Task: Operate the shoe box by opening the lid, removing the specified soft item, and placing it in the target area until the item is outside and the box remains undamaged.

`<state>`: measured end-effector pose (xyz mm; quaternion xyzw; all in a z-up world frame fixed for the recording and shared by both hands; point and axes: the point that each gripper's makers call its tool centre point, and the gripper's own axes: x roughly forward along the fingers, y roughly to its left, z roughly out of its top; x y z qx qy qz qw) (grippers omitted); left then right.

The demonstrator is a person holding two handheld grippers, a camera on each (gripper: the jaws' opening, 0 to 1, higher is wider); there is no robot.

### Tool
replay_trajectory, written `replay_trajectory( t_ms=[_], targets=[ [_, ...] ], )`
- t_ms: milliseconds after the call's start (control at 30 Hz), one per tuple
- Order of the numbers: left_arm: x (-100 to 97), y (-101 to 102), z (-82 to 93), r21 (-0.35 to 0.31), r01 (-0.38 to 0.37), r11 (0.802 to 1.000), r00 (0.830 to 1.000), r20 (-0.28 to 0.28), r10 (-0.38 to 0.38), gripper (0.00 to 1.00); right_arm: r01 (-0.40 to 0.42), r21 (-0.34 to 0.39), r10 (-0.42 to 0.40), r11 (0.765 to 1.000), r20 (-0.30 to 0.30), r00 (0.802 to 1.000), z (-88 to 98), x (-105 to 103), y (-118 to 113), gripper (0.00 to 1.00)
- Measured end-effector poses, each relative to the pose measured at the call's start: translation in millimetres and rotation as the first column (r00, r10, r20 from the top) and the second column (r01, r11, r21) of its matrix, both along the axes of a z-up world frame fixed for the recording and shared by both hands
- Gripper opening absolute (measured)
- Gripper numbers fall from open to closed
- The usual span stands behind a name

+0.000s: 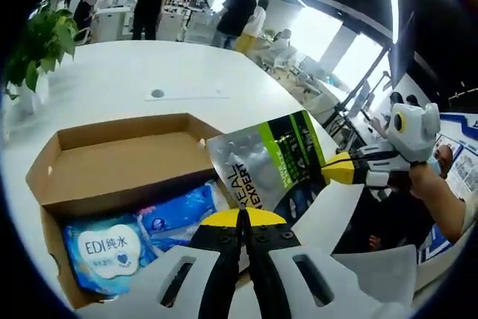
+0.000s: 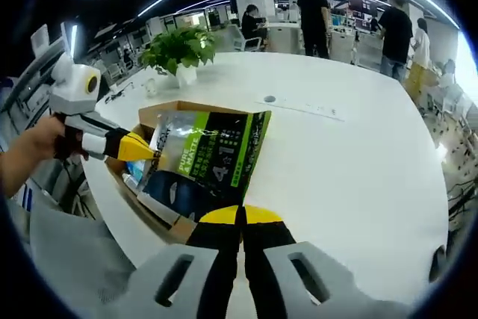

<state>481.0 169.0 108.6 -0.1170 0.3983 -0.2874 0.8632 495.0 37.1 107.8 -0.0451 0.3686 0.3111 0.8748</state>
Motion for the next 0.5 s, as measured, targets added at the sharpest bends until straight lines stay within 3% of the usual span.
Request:
replay_trajectory(
  t_ms=[500],
  targets=[
    [14.7, -43.3, -9.9, -0.026, 0.03, 0.999, 0.999, -0.032, -0.031, 0.0, 0.037, -0.039, -0.038, 0.999, -0.019, 0.999, -9.2, 13.1, -43.0, 0.0]
  ],
)
